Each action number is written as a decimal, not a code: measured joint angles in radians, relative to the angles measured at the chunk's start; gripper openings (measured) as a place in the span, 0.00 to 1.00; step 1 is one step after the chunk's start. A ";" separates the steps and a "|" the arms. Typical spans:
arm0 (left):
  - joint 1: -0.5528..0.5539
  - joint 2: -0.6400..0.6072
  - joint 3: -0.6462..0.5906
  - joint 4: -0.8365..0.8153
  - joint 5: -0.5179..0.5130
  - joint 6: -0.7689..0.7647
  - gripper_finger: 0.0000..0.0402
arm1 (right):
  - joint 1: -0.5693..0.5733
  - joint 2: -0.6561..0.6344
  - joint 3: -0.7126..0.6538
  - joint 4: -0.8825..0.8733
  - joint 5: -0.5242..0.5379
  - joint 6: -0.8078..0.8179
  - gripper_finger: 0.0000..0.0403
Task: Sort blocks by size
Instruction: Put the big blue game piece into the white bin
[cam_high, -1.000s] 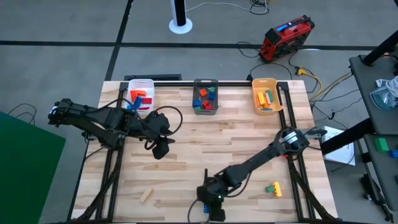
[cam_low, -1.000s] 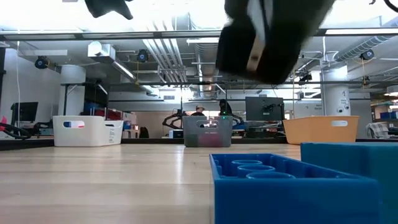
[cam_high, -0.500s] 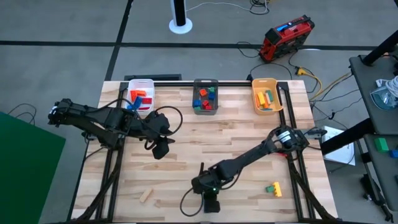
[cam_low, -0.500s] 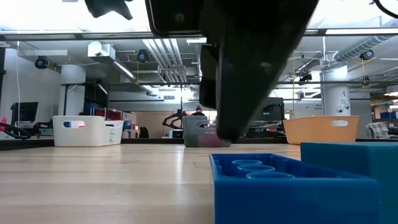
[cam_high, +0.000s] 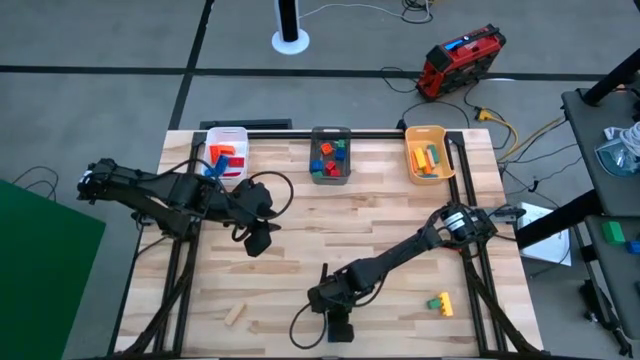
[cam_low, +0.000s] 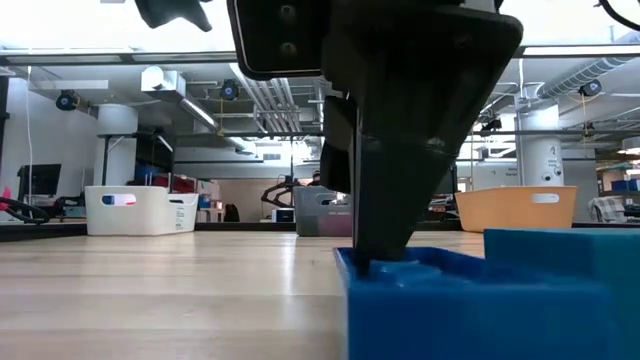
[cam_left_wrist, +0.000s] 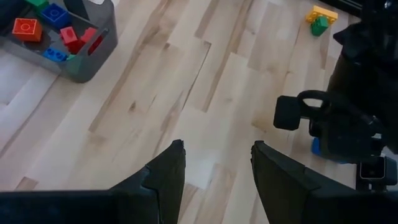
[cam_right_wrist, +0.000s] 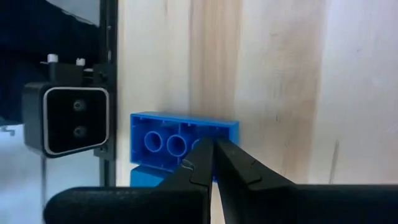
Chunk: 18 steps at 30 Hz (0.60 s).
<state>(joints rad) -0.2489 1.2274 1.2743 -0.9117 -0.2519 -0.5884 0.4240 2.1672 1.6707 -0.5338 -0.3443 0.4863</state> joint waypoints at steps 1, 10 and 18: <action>0.000 0.000 0.000 -0.002 0.000 0.000 0.40 | -0.002 0.001 0.000 0.000 0.003 0.000 0.02; 0.000 0.000 0.000 -0.004 0.000 0.000 0.40 | -0.054 -0.014 0.002 -0.018 0.170 0.023 0.02; 0.000 0.000 0.000 -0.004 0.000 0.000 0.40 | -0.110 -0.096 -0.002 -0.056 0.179 -0.140 0.02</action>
<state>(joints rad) -0.2489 1.2274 1.2743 -0.9155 -0.2518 -0.5888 0.3141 2.0712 1.6688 -0.5900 -0.1656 0.3467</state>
